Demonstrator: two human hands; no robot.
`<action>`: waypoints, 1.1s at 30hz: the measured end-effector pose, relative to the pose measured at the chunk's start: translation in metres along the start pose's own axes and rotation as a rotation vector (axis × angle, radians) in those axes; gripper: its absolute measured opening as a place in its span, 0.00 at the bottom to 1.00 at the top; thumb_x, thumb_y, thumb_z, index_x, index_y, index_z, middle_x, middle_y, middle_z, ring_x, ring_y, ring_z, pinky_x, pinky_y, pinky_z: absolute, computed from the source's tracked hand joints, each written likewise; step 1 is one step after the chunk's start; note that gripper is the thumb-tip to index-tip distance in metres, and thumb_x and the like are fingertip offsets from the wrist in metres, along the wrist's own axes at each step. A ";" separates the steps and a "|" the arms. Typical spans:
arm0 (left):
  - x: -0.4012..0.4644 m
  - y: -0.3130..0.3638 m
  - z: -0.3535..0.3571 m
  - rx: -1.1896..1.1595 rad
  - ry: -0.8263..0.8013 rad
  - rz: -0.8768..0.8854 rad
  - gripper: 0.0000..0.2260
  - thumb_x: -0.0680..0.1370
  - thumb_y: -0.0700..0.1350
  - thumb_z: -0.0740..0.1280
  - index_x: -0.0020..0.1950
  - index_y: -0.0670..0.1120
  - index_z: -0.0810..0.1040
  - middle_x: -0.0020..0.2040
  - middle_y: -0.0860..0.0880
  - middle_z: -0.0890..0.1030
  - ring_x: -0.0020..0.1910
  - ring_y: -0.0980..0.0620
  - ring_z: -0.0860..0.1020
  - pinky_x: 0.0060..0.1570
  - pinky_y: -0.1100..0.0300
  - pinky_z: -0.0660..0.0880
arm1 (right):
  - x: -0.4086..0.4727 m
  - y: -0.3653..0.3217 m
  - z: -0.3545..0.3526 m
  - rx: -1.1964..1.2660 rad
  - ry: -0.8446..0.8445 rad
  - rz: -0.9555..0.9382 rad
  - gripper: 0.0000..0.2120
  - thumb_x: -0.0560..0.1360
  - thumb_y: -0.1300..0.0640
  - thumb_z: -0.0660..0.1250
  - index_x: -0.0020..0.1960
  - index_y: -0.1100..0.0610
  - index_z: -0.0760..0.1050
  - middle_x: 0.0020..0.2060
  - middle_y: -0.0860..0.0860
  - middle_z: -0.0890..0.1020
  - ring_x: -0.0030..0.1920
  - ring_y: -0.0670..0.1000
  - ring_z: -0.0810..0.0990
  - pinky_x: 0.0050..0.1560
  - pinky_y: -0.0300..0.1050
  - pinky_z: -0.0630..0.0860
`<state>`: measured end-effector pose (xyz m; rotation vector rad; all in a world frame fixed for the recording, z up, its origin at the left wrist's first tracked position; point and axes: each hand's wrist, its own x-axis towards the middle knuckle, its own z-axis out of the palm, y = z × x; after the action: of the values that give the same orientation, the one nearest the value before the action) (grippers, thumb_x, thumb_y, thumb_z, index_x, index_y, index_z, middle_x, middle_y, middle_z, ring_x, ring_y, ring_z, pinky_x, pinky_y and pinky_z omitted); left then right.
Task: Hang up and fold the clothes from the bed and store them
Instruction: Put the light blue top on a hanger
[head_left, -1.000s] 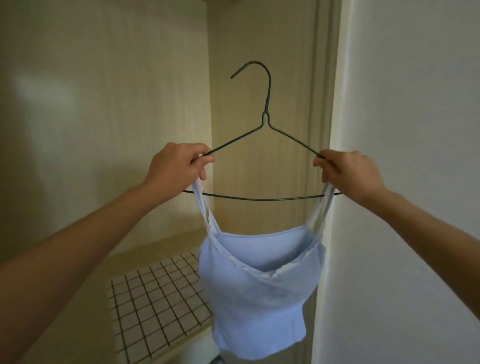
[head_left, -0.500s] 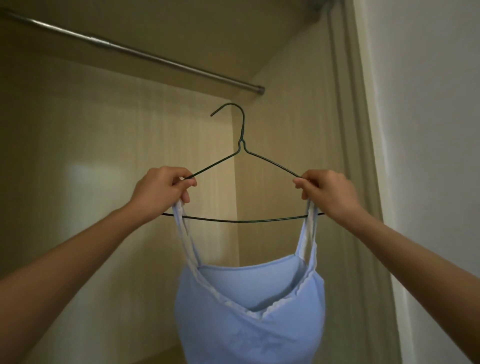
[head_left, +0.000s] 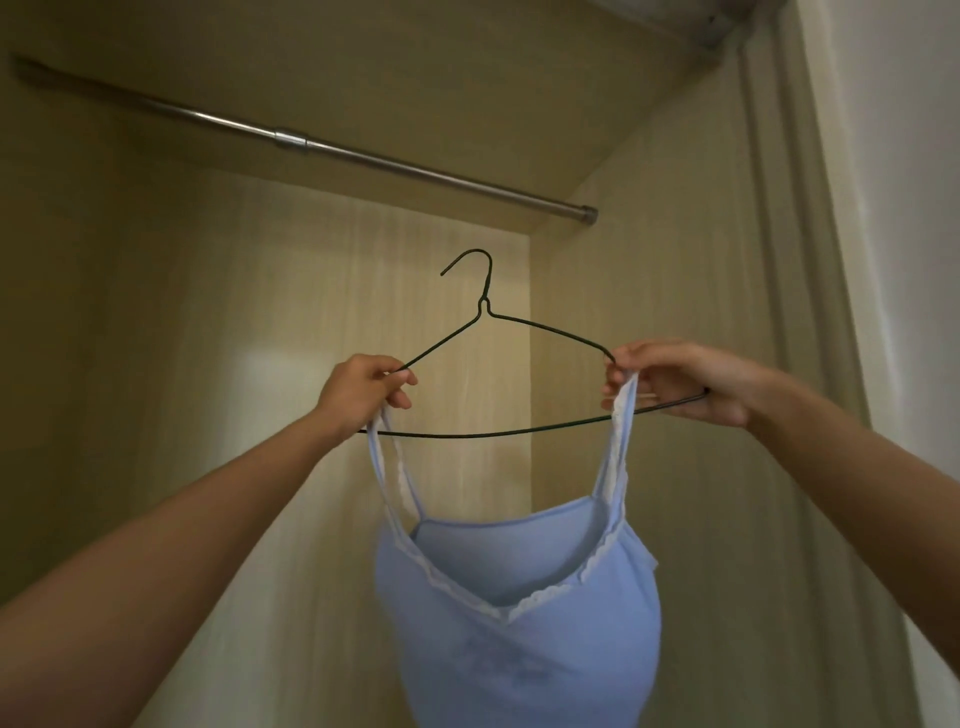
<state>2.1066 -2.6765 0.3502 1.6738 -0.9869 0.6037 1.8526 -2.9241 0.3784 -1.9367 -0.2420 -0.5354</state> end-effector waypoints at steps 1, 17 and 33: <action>0.004 -0.002 0.000 -0.006 0.017 -0.012 0.09 0.81 0.44 0.65 0.46 0.49 0.84 0.38 0.46 0.85 0.45 0.50 0.82 0.46 0.58 0.73 | 0.002 -0.002 0.004 0.095 -0.024 -0.002 0.03 0.73 0.61 0.64 0.43 0.59 0.75 0.40 0.52 0.79 0.48 0.53 0.82 0.59 0.51 0.78; 0.030 0.083 0.064 -0.029 -0.013 -0.294 0.19 0.83 0.44 0.54 0.70 0.35 0.67 0.70 0.38 0.70 0.67 0.39 0.70 0.57 0.56 0.68 | 0.051 -0.041 0.073 0.252 0.279 0.076 0.11 0.71 0.68 0.52 0.33 0.60 0.69 0.34 0.53 0.78 0.39 0.52 0.82 0.48 0.46 0.77; 0.047 0.187 0.100 -0.620 -0.124 -0.149 0.14 0.77 0.34 0.51 0.33 0.42 0.67 0.17 0.49 0.71 0.15 0.55 0.72 0.17 0.68 0.69 | 0.088 -0.061 0.055 0.098 0.562 -0.126 0.13 0.71 0.65 0.54 0.29 0.58 0.64 0.27 0.56 0.69 0.28 0.54 0.70 0.33 0.41 0.67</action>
<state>1.9662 -2.8052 0.4537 1.2201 -0.9979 0.0718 1.9191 -2.8551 0.4510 -1.6091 -0.0264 -1.1019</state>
